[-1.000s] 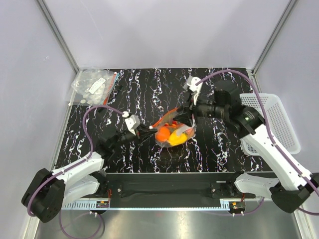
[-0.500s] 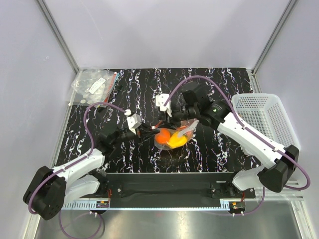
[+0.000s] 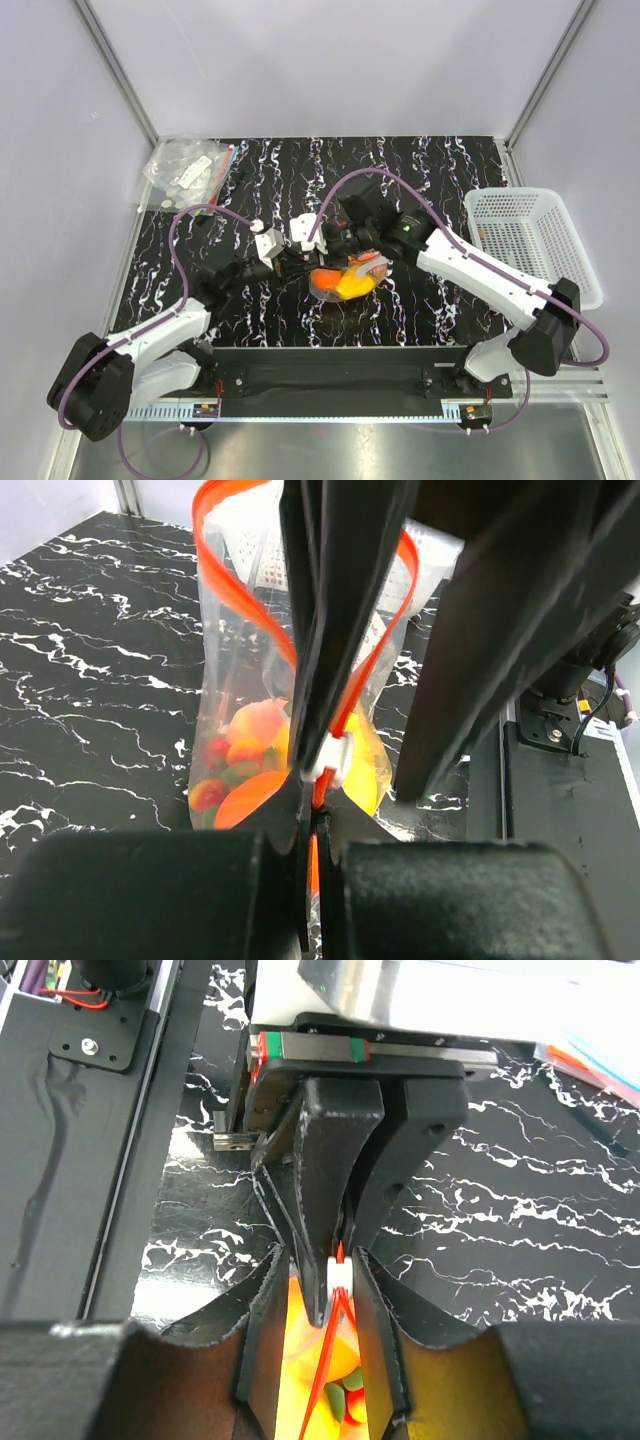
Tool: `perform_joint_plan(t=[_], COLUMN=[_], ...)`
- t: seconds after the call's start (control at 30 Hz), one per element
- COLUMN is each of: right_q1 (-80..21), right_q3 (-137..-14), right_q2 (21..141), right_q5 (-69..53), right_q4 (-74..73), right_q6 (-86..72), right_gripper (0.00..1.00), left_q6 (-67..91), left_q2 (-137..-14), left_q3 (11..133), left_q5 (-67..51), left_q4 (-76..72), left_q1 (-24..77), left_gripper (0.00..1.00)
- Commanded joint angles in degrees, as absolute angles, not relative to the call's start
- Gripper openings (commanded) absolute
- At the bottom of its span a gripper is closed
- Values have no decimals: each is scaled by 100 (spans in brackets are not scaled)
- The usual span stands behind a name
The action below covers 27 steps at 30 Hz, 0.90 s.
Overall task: Place the food in the zip-top bag and seal the zipper
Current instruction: Zip the zipper food storage bag at the center of the board.
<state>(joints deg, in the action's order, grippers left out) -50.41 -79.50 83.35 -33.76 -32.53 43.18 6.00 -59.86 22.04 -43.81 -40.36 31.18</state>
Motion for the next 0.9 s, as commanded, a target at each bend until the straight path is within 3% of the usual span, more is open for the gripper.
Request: perform_joint_plan(t=[0.0, 0.07, 0.2, 0.5, 0.57, 0.87], right_q1=[-5159, -5177, -5186, -5185, -5177, -5177], right_q3=[-8174, -8183, -8270, -8227, -8227, -8227], right_q2=[8428, 8455, 8490, 8464, 8464, 8411], right_q5=[-3173, -3094, -3032, -2822, -2760, -2435], right_q4=[-3305, -3287, -3383, -3384, -3419, -3560], right_q6=[4518, 4518, 4500, 4526, 4544, 4553], right_gripper=[38, 36, 23, 24, 17, 15], left_q6=[562, 571, 580, 659, 668, 835], left_q2=[-5994, -5985, -5941, -5906, -5889, -5739], left_q3=[2426, 2417, 2373, 2285, 2242, 1978], left_q5=[-4535, -4535, -4491, -4412, -4368, -4105], left_q4=[-4421, -4412, -4430, -4597, -4631, -4895], left_q1=[3067, 3059, 3050, 2997, 2980, 2857], left_gripper=[0, 0, 0, 0, 0, 0])
